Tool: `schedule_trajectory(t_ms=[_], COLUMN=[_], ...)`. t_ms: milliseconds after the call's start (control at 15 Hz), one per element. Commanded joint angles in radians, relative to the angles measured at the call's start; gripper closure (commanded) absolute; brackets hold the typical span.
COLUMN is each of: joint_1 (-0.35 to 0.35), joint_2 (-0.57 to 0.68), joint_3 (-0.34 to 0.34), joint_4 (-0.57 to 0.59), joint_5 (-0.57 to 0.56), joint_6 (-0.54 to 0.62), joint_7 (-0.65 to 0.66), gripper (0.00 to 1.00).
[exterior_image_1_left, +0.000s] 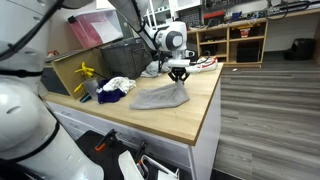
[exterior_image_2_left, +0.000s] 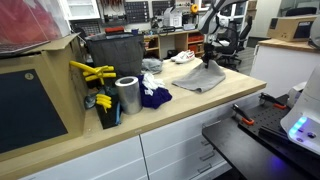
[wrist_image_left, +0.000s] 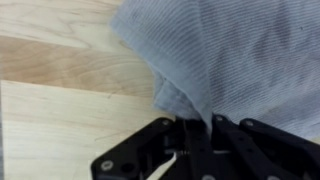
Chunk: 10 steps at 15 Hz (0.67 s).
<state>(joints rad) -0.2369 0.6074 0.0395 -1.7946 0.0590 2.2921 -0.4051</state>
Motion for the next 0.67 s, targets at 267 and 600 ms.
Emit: schedule_trajectory(t_ms=[267, 600], joint_1=[0.14, 0.239], joint_2=[-0.197, -0.261], joint_3=[-0.075, -0.077], joint_4=[-0.153, -0.237], joint_5=[-0.156, -0.227], joint_6=[0.015, 0.027], joint_7=[0.203, 0.402], gripper=[0.99, 0.99])
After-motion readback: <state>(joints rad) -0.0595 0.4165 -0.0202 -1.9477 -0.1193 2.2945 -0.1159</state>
